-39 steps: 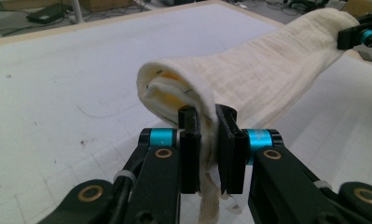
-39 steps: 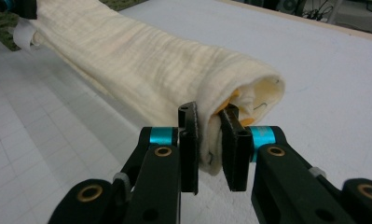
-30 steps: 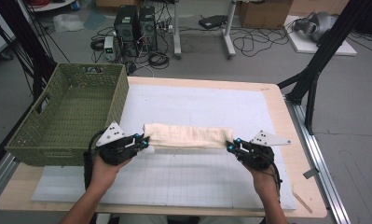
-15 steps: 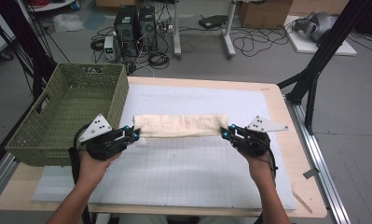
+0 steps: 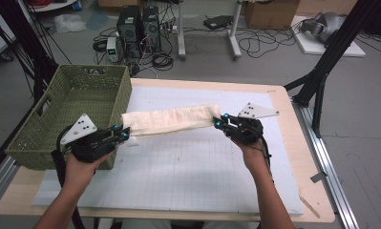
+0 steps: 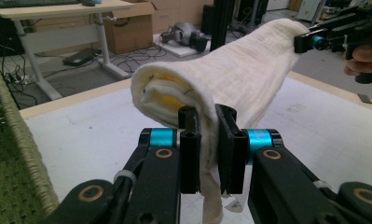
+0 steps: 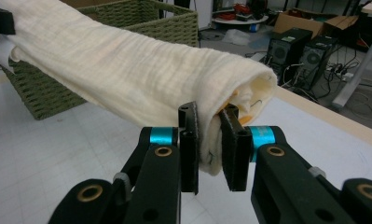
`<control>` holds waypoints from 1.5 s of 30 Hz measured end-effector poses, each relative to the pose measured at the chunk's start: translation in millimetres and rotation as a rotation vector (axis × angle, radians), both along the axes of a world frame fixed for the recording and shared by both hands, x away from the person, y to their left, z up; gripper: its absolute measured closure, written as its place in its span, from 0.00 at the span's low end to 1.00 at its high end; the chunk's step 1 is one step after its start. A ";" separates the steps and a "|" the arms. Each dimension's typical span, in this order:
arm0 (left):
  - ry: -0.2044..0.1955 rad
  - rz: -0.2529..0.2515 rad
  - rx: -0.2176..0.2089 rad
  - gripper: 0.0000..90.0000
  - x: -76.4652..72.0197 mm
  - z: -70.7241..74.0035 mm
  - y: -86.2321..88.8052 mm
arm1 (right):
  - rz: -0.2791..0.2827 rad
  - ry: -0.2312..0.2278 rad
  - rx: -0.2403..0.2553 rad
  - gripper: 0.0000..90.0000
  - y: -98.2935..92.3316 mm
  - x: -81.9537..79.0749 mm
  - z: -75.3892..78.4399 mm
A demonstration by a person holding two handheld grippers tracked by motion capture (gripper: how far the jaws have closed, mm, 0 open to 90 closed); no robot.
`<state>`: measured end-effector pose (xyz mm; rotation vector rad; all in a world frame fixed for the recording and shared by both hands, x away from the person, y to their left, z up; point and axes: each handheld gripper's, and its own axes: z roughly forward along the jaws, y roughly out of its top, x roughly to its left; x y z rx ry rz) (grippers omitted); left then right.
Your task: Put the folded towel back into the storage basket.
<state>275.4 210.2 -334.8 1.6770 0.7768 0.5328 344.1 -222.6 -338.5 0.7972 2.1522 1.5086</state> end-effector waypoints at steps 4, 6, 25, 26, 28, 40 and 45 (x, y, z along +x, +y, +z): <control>-0.011 0.009 0.000 0.89 -3.2 3.5 7.9 | 0.013 0.000 0.000 0.88 10.1 7.6 3.5; -0.013 0.015 0.001 0.89 -4.6 4.9 11.8 | 0.017 0.001 0.000 0.88 15.6 11.8 5.4; -0.043 0.099 -0.012 0.90 -21.8 12.3 58.6 | 0.075 -0.030 -0.030 0.89 84.8 54.0 32.7; -0.044 0.104 -0.012 0.90 -22.2 12.6 61.0 | 0.080 -0.029 -0.035 0.89 90.8 56.5 34.1; -0.047 0.118 -0.011 0.90 -23.6 14.0 67.6 | 0.090 -0.037 -0.037 0.89 98.9 60.6 35.8; -0.060 0.212 -0.008 0.90 -34.1 18.6 110.0 | 0.158 -0.036 -0.036 0.89 158.0 82.9 40.4; -0.066 0.244 -0.006 0.90 -35.6 20.9 125.3 | 0.176 -0.041 -0.036 0.89 180.4 90.7 41.4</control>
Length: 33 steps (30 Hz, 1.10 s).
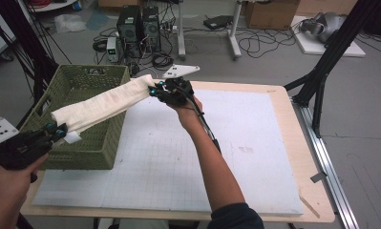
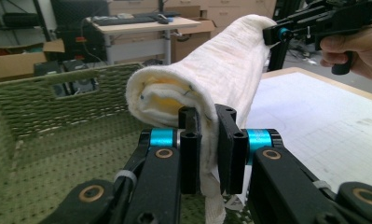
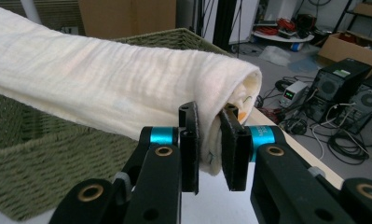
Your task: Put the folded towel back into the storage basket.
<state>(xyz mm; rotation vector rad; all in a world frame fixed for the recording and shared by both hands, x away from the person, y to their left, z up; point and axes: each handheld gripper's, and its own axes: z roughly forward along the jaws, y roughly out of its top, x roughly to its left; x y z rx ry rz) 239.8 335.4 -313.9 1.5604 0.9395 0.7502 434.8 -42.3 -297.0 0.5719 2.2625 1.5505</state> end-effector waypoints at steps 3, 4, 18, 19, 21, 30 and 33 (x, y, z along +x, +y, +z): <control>-0.003 0.018 -0.002 0.90 0.0 1.3 8.4 | 0.007 0.003 -0.004 0.89 13.1 5.9 0.9; -0.001 0.025 -0.001 0.90 0.1 1.4 12.3 | 0.007 0.001 0.000 0.89 17.3 7.4 1.6; 0.002 0.095 -0.005 0.90 -5.3 -0.3 45.2 | 0.039 0.003 -0.008 0.89 67.6 21.3 3.0; 0.000 0.100 -0.003 0.90 -5.9 -0.1 47.6 | 0.037 0.006 -0.009 0.89 70.9 21.7 2.7; -0.002 0.107 -0.002 0.90 -6.9 0.0 50.8 | 0.042 0.001 -0.011 0.89 76.8 23.0 2.3; -0.001 0.144 -0.004 0.90 -10.9 -1.2 66.7 | 0.053 -0.016 -0.013 0.89 101.4 26.2 5.4; -0.003 0.151 -0.003 0.90 -12.2 -1.6 70.2 | 0.053 -0.020 -0.018 0.89 107.9 26.8 4.3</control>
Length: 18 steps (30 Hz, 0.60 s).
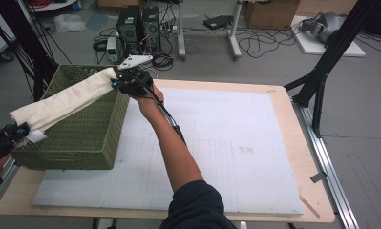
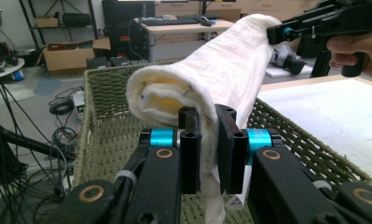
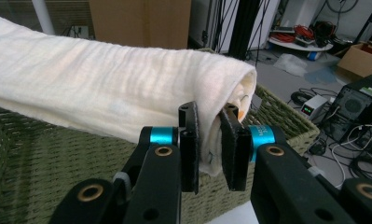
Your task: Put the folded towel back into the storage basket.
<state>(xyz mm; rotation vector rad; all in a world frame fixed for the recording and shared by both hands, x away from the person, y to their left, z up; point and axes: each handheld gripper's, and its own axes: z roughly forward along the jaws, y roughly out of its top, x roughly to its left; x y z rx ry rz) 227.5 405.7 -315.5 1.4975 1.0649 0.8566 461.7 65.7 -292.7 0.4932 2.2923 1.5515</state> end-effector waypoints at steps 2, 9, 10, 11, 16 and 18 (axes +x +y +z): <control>0.001 0.006 0.000 0.90 -0.4 -0.4 2.7 | 0.003 -0.003 0.003 0.89 3.8 0.7 -1.0; 0.003 0.019 -0.006 0.90 -1.4 -1.8 10.0 | 0.012 -0.005 0.008 0.89 15.2 3.1 -3.0; 0.005 0.021 -0.006 0.90 -1.4 -2.3 10.9 | 0.009 0.001 0.007 0.89 16.5 3.0 -3.2; 0.006 0.023 -0.007 0.90 -1.2 -3.0 11.5 | 0.010 0.001 0.009 0.89 18.0 3.5 -3.7; 0.017 0.039 -0.011 0.89 -1.1 -6.6 15.9 | 0.009 -0.001 0.004 0.88 25.7 6.4 -6.9; 0.021 0.046 -0.011 0.89 -1.3 -8.1 18.3 | 0.007 0.004 0.001 0.89 30.8 7.1 -8.7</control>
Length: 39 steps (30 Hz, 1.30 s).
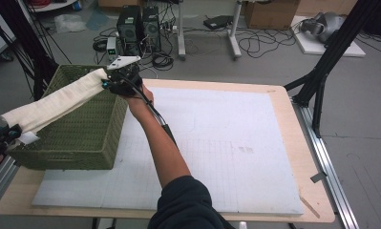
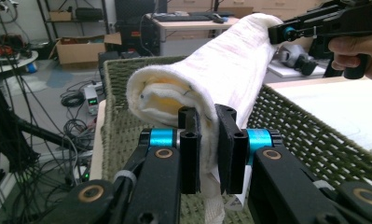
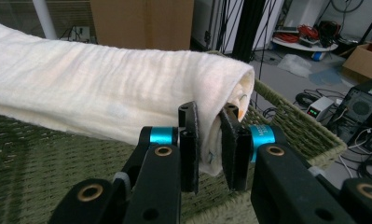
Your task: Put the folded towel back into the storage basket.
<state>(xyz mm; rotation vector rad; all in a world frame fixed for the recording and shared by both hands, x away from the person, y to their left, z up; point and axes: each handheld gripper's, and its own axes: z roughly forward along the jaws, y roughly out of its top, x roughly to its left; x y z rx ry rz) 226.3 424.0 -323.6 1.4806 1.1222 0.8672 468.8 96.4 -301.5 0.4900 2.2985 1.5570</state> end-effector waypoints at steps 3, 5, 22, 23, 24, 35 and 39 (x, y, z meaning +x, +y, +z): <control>0.007 0.015 -0.002 0.89 0.4 -2.0 4.3 | -0.001 0.005 -0.011 0.88 7.4 1.0 -3.1; 0.013 0.023 0.000 0.89 1.5 -3.0 7.0 | -0.002 0.001 -0.017 0.89 11.0 1.8 -4.3; 0.102 0.055 0.018 0.64 18.0 -13.6 7.2 | -0.056 0.004 -0.086 0.79 23.9 8.8 -16.8; 0.091 0.064 0.019 0.52 16.7 -12.3 7.4 | -0.071 0.005 -0.090 0.72 23.9 9.2 -17.8; 0.073 0.069 0.017 0.49 14.4 -9.6 7.7 | -0.075 0.010 -0.089 0.67 22.7 9.8 -17.8; 0.003 -0.001 -0.018 0.38 9.6 4.7 -7.2 | -0.088 -0.014 -0.061 0.44 -20.7 4.7 9.2; 0.007 -0.032 -0.059 0.32 15.2 2.8 -20.7 | -0.065 -0.006 -0.054 0.41 -46.3 -1.6 15.7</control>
